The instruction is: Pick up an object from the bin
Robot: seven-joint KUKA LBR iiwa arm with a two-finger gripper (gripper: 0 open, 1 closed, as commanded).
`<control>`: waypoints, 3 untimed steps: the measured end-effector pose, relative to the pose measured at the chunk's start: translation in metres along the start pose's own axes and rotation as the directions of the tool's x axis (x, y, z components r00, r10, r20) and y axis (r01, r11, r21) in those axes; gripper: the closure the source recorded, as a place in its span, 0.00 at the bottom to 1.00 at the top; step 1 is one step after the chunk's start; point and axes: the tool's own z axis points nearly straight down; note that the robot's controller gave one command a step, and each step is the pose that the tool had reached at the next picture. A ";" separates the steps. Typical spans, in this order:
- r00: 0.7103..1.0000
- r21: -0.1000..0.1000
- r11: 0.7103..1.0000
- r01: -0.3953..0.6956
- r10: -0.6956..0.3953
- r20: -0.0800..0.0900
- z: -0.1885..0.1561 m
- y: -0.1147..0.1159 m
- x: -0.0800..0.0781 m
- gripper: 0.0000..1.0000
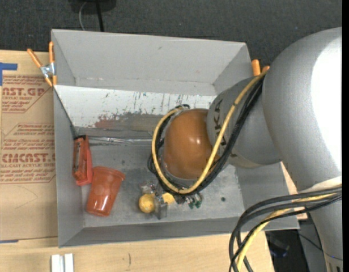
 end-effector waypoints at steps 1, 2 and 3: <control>1.000 0.001 1.000 0.028 -0.028 -0.001 0.000 -0.007 0.005 1.00; 0.999 0.000 0.999 0.038 -0.038 -0.003 -0.001 -0.009 0.005 1.00; 0.994 0.000 0.994 0.107 -0.107 0.000 -0.052 -0.013 -0.003 1.00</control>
Offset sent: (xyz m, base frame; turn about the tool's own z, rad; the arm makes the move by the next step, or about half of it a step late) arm 0.0371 -0.0241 0.1096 -0.2866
